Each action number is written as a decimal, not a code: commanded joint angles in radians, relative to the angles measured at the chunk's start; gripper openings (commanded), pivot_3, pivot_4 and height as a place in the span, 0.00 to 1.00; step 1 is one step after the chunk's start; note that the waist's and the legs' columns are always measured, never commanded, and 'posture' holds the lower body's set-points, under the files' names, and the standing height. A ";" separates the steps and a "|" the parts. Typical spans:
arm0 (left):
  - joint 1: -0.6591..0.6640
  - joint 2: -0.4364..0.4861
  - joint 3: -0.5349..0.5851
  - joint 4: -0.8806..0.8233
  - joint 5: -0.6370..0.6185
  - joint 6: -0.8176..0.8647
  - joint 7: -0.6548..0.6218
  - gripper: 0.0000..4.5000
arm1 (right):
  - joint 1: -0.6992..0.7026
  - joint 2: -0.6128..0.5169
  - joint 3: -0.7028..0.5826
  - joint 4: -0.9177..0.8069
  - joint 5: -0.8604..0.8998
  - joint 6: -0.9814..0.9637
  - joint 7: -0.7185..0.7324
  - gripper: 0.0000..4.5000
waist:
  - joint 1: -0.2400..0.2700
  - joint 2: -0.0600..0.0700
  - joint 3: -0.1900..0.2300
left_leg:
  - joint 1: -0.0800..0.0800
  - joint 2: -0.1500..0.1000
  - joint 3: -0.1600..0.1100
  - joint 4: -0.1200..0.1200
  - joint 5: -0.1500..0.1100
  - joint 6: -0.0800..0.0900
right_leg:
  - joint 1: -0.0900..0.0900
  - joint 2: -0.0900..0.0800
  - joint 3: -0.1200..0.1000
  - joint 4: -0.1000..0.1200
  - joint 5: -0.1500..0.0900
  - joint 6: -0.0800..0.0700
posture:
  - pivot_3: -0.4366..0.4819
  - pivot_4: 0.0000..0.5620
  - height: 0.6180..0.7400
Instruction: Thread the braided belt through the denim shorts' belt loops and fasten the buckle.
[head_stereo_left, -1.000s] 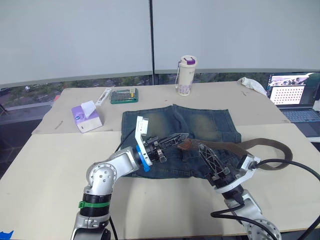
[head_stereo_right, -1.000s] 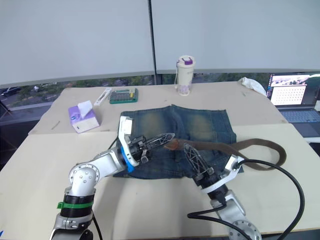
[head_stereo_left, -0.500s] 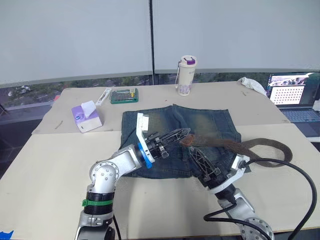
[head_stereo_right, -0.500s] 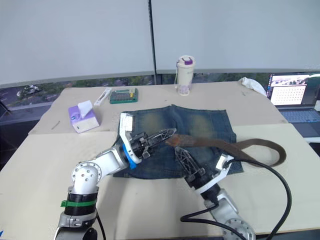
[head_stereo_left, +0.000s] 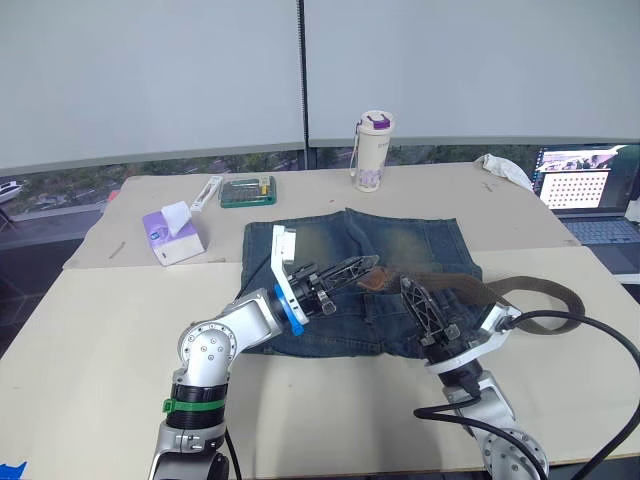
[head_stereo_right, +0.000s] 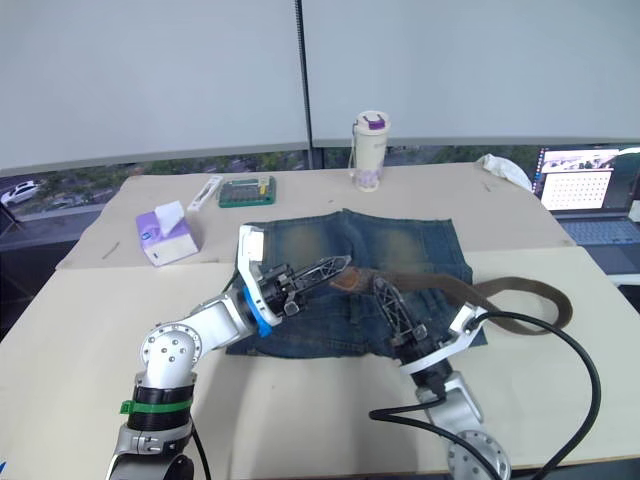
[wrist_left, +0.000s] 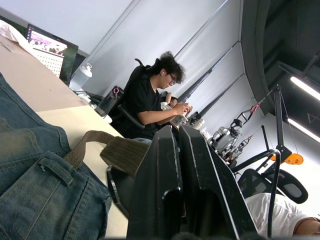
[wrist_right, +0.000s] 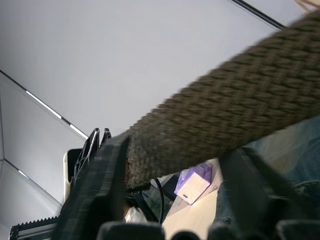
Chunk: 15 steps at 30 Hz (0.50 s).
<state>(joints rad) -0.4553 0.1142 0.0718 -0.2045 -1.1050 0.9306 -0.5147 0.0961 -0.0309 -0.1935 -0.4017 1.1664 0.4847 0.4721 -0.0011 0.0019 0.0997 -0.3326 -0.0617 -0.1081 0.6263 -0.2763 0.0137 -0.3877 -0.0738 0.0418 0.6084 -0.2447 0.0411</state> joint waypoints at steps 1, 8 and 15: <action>-0.004 0.004 0.003 -0.014 -0.005 -0.018 -0.013 0.00 | -0.011 0.011 -0.012 -0.038 0.035 -0.029 0.011 0.27 | 0.000 0.000 0.000 | 0.000 0.000 0.000 0.000 0.000 0.000 | 0.000 0.000 0.000 0.000 0.000 0.000 | 0.48 0.27 1.00; -0.003 0.021 0.002 0.002 0.020 -0.033 -0.024 0.00 | 0.002 0.017 -0.039 -0.039 0.049 -0.052 0.003 0.01 | -0.001 0.000 0.000 | 0.000 0.000 0.000 0.000 0.000 0.000 | 0.000 0.000 0.000 0.000 0.000 0.000 | 0.48 0.27 1.00; 0.002 0.048 -0.037 0.022 0.126 -0.092 -0.047 0.15 | 0.021 -0.066 -0.092 -0.092 0.056 -0.046 -0.037 0.00 | 0.000 -0.001 0.001 | 0.000 0.000 0.000 -0.001 0.000 0.000 | 0.000 0.000 0.000 -0.001 0.000 0.000 | 0.48 0.27 1.00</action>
<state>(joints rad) -0.4543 0.1495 0.0294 -0.1788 -1.0050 0.8703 -0.5444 0.1214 -0.0771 -0.2358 -0.4425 1.2007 0.4669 0.4501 -0.0014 0.0011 0.1005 -0.3325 -0.0620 -0.1082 0.6258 -0.2763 0.0136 -0.3876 -0.0740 0.0419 0.6077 -0.2447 0.0411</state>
